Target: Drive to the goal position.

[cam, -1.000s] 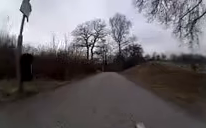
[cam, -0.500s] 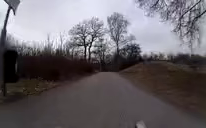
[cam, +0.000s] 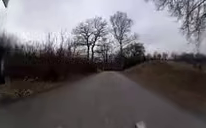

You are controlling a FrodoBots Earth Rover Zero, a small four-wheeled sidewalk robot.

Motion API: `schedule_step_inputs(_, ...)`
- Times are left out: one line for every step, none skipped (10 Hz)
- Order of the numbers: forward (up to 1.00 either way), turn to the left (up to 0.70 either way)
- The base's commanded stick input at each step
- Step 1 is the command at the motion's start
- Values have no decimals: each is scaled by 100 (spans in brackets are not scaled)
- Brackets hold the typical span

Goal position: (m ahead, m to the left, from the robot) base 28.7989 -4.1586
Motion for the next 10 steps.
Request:
schedule_step_inputs(100,-22)
schedule_step_inputs(100,-38)
schedule_step_inputs(100,-18)
schedule_step_inputs(100,0)
schedule_step_inputs(100,0)
schedule_step_inputs(100,0)
schedule_step_inputs(100,0)
schedule_step_inputs(100,-3)
schedule_step_inputs(100,-27)
schedule_step_inputs(100,-40)
